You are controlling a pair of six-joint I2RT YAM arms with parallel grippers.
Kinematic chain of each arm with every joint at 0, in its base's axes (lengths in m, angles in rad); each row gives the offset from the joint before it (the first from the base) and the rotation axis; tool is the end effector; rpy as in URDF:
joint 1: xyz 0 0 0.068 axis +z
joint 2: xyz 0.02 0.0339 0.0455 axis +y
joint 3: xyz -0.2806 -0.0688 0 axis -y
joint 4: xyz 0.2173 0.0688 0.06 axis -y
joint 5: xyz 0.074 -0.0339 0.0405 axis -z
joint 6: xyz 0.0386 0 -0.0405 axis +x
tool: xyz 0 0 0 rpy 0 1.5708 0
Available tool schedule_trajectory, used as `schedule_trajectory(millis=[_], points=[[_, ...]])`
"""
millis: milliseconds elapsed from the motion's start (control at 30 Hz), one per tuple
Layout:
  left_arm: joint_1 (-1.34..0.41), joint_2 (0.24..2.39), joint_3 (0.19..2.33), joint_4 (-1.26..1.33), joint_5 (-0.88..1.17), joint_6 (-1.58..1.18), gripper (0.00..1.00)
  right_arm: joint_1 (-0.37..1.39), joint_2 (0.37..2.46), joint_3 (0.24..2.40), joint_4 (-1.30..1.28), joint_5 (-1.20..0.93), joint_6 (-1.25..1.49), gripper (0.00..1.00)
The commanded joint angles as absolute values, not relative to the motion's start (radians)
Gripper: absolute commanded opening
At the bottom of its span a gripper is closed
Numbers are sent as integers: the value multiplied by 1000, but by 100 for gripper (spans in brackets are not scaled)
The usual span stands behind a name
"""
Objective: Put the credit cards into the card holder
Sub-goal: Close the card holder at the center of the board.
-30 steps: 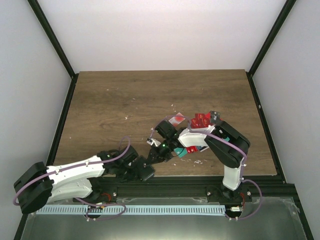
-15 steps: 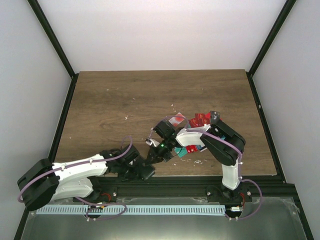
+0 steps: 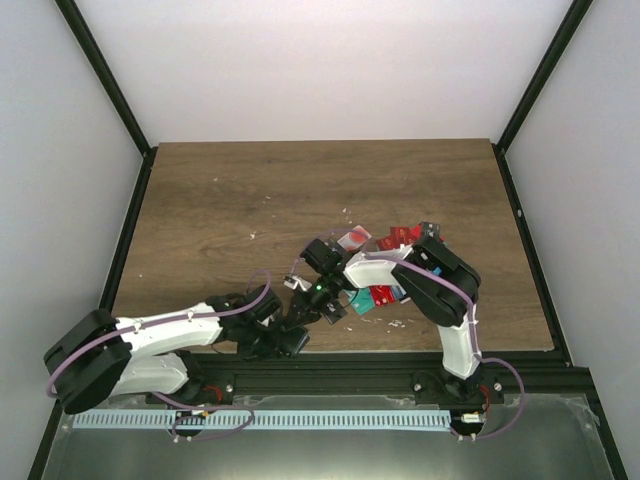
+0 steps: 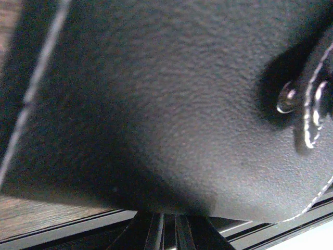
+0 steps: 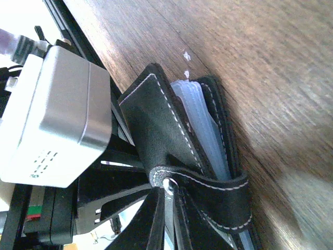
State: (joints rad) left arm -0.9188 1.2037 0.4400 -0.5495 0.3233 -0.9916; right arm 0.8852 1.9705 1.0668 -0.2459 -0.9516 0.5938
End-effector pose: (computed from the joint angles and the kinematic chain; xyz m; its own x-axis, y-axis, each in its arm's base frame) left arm 0.0788 -0.1234 0.1615 -0.9930 -0.0069 0.1177 -0.0516 0.9230 -0.3814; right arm 0.1974 0.2910 0.1504 -0.8482 -0.5241 0.0770 -0.2238 0.4862 0.8447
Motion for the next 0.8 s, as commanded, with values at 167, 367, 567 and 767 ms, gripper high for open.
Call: schedule_trajectory(millis=[167, 367, 567, 767], points=[[-894, 1230, 477, -470, 285, -938, 9, 907, 2037, 1143, -371, -909, 534, 8], [-878, 1236, 479, -466, 284, -920, 8, 908, 2062, 1211, -521, -803, 485, 8], [-877, 1265, 501, -451, 291, -882, 7, 945, 2089, 1279, -624, -708, 495, 10], [-877, 1313, 520, -426, 293, -842, 4, 1001, 2159, 1376, -751, -597, 515, 9]])
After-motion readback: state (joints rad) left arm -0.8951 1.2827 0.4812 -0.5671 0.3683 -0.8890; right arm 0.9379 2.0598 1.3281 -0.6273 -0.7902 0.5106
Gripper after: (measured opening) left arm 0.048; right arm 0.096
